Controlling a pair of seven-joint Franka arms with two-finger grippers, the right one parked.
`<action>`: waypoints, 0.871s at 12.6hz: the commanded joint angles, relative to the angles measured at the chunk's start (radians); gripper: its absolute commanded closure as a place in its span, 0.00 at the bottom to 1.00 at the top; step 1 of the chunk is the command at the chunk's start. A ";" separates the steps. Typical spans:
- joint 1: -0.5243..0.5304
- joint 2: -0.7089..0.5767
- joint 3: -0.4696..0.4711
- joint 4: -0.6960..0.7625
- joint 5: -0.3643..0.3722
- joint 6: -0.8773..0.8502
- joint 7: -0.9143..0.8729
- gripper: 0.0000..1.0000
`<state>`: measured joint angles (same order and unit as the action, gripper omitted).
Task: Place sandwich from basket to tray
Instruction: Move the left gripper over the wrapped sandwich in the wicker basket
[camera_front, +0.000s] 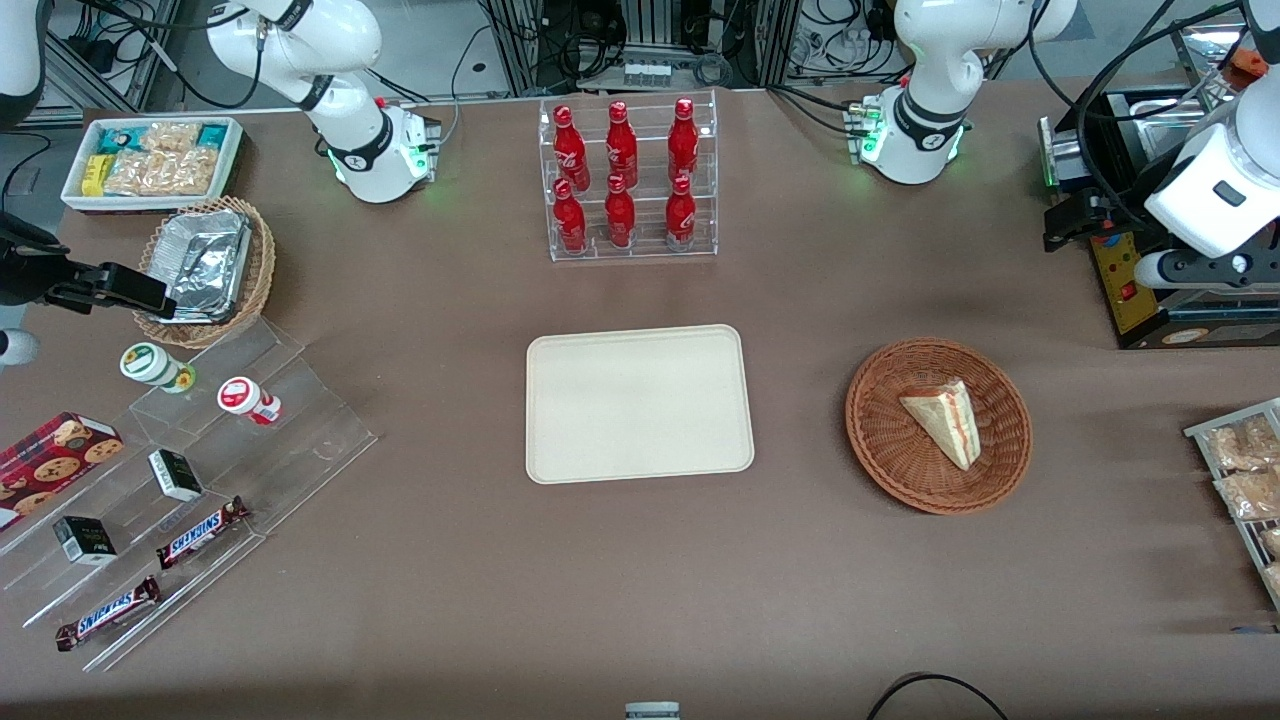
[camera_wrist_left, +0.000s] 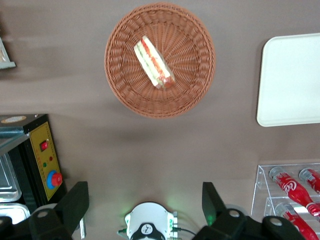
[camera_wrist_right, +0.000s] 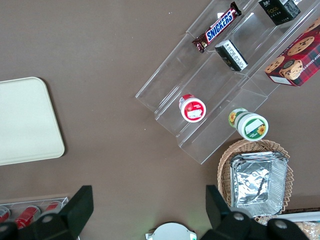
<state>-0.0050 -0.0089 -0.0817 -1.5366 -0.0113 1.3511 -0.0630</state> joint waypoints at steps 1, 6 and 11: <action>-0.013 -0.003 0.011 -0.020 0.001 0.057 0.011 0.00; -0.013 -0.006 0.010 -0.156 -0.003 0.216 0.011 0.00; -0.016 0.001 0.010 -0.403 -0.003 0.518 0.009 0.00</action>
<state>-0.0086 0.0098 -0.0817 -1.8401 -0.0112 1.7639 -0.0630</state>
